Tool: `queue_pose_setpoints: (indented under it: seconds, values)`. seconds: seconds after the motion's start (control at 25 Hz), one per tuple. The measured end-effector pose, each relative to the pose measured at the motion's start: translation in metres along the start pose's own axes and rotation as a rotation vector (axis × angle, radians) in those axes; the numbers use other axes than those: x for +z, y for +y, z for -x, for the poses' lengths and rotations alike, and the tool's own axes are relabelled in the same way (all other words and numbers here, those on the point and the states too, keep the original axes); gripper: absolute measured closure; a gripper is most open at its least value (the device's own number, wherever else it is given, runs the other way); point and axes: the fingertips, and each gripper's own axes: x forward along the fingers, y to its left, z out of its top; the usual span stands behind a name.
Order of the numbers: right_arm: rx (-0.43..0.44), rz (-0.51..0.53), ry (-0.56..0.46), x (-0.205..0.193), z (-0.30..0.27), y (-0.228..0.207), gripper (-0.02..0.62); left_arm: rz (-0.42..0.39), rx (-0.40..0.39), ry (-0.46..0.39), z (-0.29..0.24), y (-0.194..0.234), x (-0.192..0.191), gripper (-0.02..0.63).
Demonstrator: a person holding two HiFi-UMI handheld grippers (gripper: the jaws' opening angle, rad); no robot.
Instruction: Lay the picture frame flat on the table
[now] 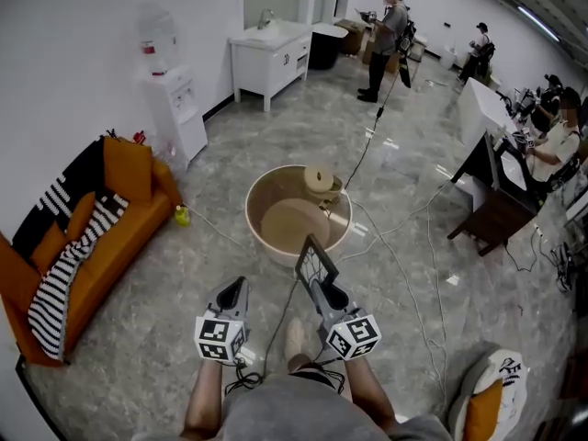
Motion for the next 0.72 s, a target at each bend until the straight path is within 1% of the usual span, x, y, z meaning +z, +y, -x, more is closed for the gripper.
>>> queue_pose_setpoints:
  seconds: [0.16, 0.32, 0.6, 0.72]
  values:
    - [0.019, -0.002, 0.006, 0.01, -0.048, -0.04, 0.546, 0.022, 0.011, -0.013, -0.055, 0.018, 0.018, 0.588]
    - [0.032, -0.013, 0.024, 0.017, -0.089, -0.079, 0.546, 0.025, 0.024, 0.002, -0.107, 0.033, 0.032, 0.588]
    - [0.057, -0.026, 0.057, 0.021, -0.149, -0.143, 0.546, 0.047, 0.052, 0.046, -0.189, 0.051, 0.034, 0.588]
    - [0.068, -0.031, 0.068, 0.021, -0.168, -0.17, 0.546, 0.052, 0.069, 0.049, -0.22, 0.057, 0.037, 0.588]
